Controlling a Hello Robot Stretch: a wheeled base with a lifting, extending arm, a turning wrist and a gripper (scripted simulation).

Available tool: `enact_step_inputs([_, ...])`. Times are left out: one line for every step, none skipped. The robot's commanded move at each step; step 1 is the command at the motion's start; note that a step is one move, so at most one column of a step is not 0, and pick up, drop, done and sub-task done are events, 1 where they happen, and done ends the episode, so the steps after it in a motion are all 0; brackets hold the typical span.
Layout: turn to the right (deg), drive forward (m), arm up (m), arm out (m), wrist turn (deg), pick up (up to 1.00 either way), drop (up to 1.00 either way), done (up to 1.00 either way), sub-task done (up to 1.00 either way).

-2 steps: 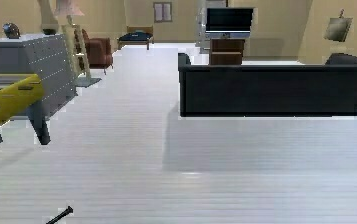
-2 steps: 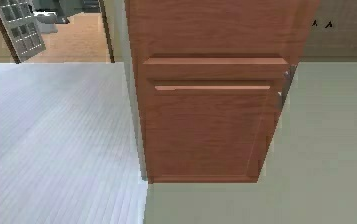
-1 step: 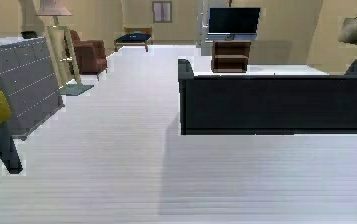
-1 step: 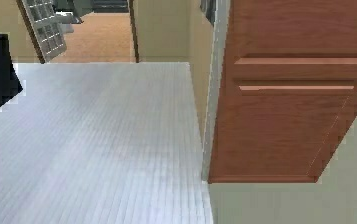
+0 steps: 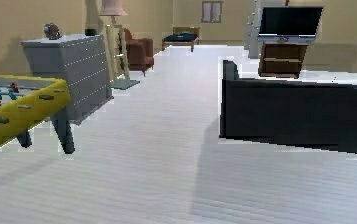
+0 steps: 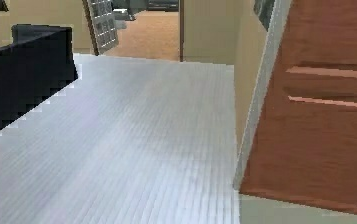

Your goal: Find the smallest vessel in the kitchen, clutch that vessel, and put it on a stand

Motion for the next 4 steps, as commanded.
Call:
enact_step_inputs([0.0, 0.85, 0.00, 0.00, 0.0, 0.00, 0.00, 0.00, 0.00])
enact_step_inputs([-6.0, 0.00, 0.00, 0.00, 0.0, 0.00, 0.00, 0.00, 0.00])
enact_step_inputs([0.0, 1.00, 0.00, 0.00, 0.0, 0.00, 0.00, 0.00, 0.00])
enact_step_inputs([18.0, 0.00, 0.00, 0.00, 0.0, 0.00, 0.00, 0.00, 0.00])
